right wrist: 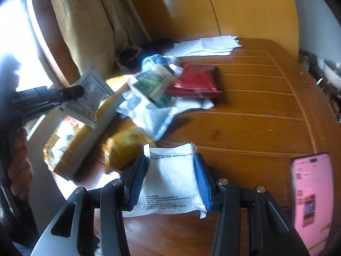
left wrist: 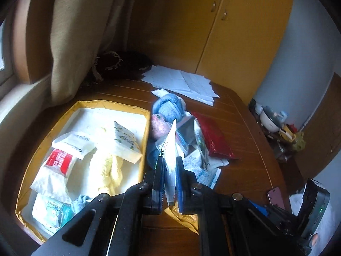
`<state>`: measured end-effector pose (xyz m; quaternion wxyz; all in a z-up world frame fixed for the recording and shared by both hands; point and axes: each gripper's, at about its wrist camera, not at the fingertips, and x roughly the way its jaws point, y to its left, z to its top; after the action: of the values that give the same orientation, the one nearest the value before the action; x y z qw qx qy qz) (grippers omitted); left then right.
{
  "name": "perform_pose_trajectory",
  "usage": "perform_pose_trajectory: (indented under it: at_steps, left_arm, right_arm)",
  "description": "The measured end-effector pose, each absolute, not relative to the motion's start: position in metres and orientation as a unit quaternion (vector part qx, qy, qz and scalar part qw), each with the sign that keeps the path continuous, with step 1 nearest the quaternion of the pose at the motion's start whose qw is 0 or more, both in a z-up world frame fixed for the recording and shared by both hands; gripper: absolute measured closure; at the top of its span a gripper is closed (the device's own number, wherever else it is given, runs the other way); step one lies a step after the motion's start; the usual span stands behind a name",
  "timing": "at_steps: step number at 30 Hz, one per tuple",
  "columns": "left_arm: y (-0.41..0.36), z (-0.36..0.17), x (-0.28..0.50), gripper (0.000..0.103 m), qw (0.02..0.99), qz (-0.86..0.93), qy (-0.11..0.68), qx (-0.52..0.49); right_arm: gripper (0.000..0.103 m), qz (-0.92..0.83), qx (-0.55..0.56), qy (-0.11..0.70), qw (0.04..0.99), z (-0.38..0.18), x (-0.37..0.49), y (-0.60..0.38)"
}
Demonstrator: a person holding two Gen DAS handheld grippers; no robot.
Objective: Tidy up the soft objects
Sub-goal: 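Carry both held packets over the tray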
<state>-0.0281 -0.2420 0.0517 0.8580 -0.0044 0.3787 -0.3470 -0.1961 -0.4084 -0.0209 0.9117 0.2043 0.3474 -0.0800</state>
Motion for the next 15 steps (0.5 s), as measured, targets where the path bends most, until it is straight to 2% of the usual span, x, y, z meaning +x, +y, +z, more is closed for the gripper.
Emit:
perform_pose_trajectory:
  at_steps: [9,15]
  left_arm:
    - [-0.136,0.098,-0.002,0.095,0.898,-0.267,0.342,-0.073]
    - [-0.104,0.068,0.010,0.095,0.890,-0.238,0.378,-0.084]
  right_arm:
    - [0.058,0.045,0.195,0.317,0.927,0.026,-0.136,-0.356]
    - [0.058,0.104,0.194,0.335,0.916,0.023,-0.087,-0.315]
